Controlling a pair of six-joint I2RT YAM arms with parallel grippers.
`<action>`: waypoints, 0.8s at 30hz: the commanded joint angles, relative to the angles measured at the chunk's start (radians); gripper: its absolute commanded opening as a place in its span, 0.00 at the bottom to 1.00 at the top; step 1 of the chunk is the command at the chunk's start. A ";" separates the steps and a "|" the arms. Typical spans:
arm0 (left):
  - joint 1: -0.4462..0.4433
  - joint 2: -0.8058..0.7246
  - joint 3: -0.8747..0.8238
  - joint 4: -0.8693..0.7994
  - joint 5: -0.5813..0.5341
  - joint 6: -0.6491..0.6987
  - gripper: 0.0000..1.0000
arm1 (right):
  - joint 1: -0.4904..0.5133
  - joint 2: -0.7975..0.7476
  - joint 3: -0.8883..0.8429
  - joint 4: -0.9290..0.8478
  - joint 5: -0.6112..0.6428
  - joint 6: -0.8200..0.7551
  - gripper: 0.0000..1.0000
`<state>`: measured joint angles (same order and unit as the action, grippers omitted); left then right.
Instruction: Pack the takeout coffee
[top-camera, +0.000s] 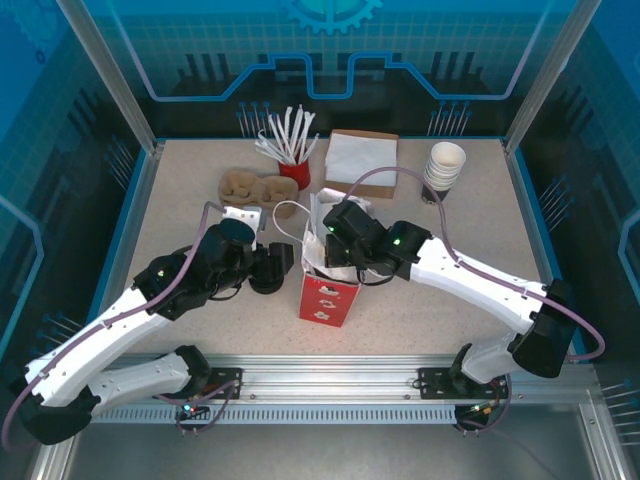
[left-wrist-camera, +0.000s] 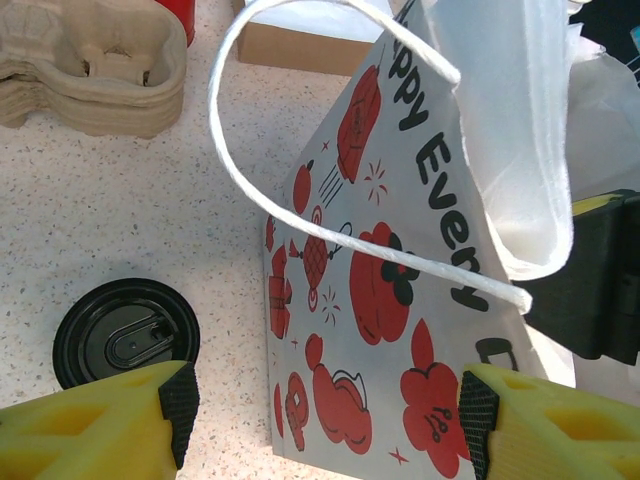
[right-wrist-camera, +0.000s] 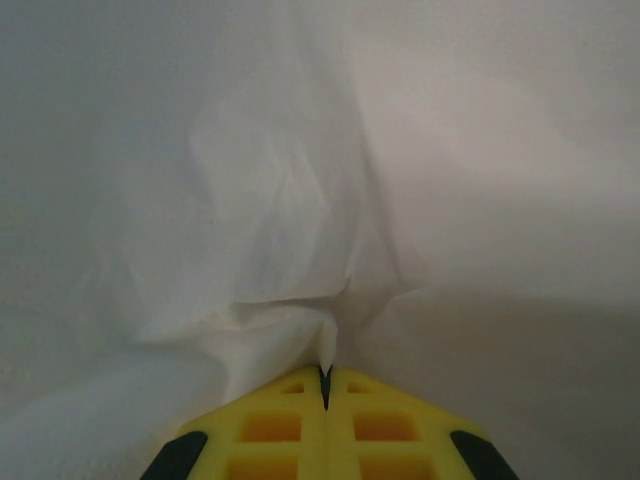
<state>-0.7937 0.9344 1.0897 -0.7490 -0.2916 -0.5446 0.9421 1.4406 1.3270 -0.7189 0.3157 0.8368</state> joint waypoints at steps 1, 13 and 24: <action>0.010 -0.023 -0.020 0.015 -0.007 -0.002 0.70 | 0.019 0.028 0.038 -0.052 0.024 -0.032 0.00; 0.020 -0.034 -0.044 0.019 -0.003 -0.003 0.70 | 0.038 0.096 0.094 -0.126 0.043 -0.067 0.00; 0.027 -0.042 -0.051 0.020 0.003 -0.002 0.71 | 0.062 0.159 0.159 -0.193 0.069 -0.110 0.00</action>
<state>-0.7742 0.9058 1.0573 -0.7490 -0.2913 -0.5449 0.9878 1.5818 1.4479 -0.8612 0.3668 0.7517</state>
